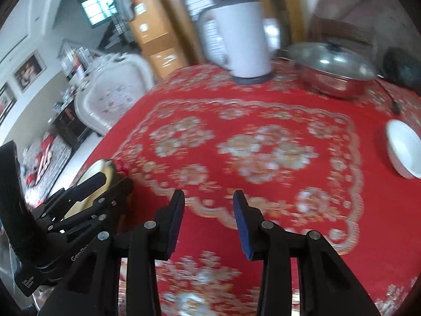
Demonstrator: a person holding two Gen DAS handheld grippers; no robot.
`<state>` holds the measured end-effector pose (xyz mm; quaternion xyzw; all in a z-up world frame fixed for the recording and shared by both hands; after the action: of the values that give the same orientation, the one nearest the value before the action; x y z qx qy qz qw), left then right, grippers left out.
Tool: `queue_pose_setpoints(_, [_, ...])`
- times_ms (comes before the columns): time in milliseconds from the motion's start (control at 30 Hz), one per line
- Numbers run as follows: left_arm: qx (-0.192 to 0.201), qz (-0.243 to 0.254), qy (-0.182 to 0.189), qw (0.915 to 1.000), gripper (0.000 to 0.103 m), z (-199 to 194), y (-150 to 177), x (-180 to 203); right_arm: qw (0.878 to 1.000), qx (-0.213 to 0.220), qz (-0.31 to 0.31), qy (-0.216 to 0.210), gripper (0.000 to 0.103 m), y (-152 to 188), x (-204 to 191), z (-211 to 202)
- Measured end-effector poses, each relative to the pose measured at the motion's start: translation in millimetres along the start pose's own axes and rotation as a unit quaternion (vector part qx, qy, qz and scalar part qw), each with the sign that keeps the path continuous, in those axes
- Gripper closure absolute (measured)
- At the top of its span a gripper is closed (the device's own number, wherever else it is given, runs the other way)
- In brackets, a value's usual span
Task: Organize plates and bowls
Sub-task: 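Withdraw both grippers and move them toward the small white bowl, then close both grippers on the rim of the white bowl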
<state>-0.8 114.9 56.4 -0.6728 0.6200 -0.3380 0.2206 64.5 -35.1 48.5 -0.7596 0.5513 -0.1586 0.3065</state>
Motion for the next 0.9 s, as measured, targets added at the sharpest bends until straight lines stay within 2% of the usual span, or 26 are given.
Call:
queue_pose_setpoints(300, [-0.032, 0.048, 0.050, 0.9971, 0.047, 51.7, -12.3, 84.4, 0.997, -0.006, 0.059, 0.049, 0.065, 4.2, 95.9, -2.4])
queue_pose_setpoints(567, [-0.058, 0.085, 0.084, 0.9911, 0.047, 93.0, -20.6, 153.9, 0.989, -0.014, 0.114, 0.094, 0.064, 9.5, 182.1, -4.7])
queue_pose_setpoints(900, [-0.088, 0.109, 0.123, 0.9826, 0.047, 143.0, -34.7, 222.4, 0.977, -0.022, 0.177, 0.119, 0.063, 14.0, 262.5, 1.1])
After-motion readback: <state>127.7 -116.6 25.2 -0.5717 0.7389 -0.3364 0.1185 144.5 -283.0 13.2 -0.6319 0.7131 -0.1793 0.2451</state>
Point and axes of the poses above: each gripper's, at about its wrist camera, not at the fingertips, and z roughly the way its jaws point, x to its right, y to its underside, the point moved 6 cm from there along z, roughly the way its jaws point, and after that the axes turned 15 degrees about y, right-handed, at the moved point
